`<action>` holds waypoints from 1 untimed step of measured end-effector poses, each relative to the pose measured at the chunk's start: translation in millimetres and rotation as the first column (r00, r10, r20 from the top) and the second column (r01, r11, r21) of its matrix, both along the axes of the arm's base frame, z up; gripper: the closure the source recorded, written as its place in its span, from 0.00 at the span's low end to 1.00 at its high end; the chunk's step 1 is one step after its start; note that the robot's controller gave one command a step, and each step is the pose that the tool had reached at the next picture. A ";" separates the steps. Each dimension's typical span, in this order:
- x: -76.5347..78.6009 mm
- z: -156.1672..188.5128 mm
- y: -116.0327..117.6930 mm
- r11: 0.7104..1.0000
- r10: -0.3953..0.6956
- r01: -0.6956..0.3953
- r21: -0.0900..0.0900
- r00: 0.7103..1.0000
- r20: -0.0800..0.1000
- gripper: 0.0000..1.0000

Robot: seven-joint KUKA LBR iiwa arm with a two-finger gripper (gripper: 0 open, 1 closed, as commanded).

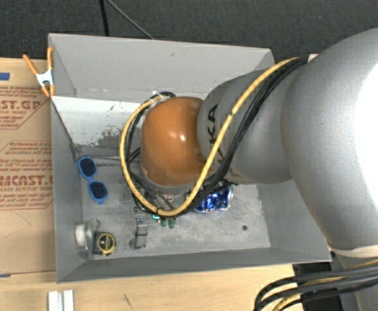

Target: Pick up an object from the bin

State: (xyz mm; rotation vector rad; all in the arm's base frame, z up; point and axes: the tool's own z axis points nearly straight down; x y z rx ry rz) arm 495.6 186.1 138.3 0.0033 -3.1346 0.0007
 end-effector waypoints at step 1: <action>28.0 -67.0 61.0 0.968 0.252 -0.252 0.002 0.968 0.005 0.00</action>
Offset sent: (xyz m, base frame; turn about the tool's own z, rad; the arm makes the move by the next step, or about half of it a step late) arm 0.0292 0.0596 -0.0654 -0.2530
